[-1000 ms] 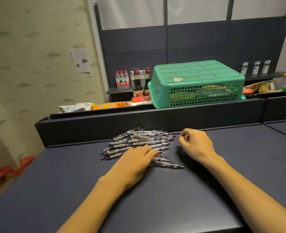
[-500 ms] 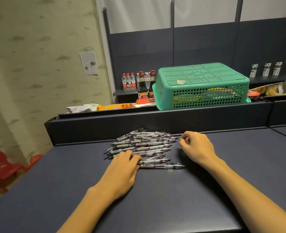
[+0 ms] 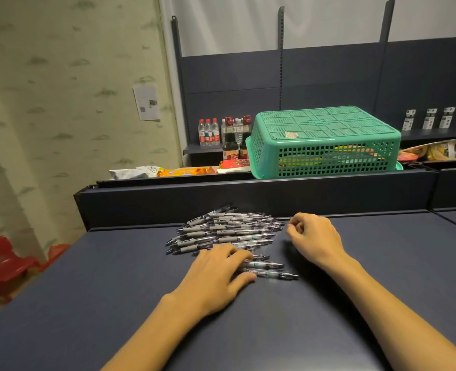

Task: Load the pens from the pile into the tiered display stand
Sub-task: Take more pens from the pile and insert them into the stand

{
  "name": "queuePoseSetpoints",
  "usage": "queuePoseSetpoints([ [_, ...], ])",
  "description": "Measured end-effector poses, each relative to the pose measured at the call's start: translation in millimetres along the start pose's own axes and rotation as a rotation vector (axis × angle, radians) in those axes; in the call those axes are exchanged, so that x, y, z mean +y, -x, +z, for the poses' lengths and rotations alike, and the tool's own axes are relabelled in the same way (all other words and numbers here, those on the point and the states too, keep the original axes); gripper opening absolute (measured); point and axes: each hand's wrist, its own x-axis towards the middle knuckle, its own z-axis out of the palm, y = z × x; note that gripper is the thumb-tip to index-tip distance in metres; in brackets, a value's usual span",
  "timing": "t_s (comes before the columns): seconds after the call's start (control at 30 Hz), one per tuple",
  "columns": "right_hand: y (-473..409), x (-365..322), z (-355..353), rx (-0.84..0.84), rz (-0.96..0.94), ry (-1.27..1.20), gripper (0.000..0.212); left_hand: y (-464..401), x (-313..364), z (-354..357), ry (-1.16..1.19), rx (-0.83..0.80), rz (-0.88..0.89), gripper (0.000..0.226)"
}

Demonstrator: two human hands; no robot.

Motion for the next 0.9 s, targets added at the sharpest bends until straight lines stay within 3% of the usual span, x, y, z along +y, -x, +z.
queuePoseSetpoints([
  [0.13,1.6,0.2,-0.2,-0.012,0.003,-0.005,0.011,-6.8,-0.1,-1.4,0.059,0.048,0.024,0.03],
  [0.3,2.7,1.2,-3.2,-0.019,0.006,-0.025,0.01,-13.1,-15.8,-0.8,0.083,0.08,0.052,0.024],
  [0.43,2.6,2.4,-3.5,-0.014,0.012,-0.026,0.01,-15.7,-20.4,4.6,0.039,0.151,0.055,0.031],
  [0.67,1.4,2.9,-2.1,-0.023,0.011,-0.027,0.011,-30.9,-22.8,3.8,0.193,0.028,-0.04,0.05],
  [0.9,-0.2,3.7,-2.9,-0.032,0.007,-0.022,0.009,-40.2,-22.9,3.0,0.206,-0.06,-0.109,0.062],
])
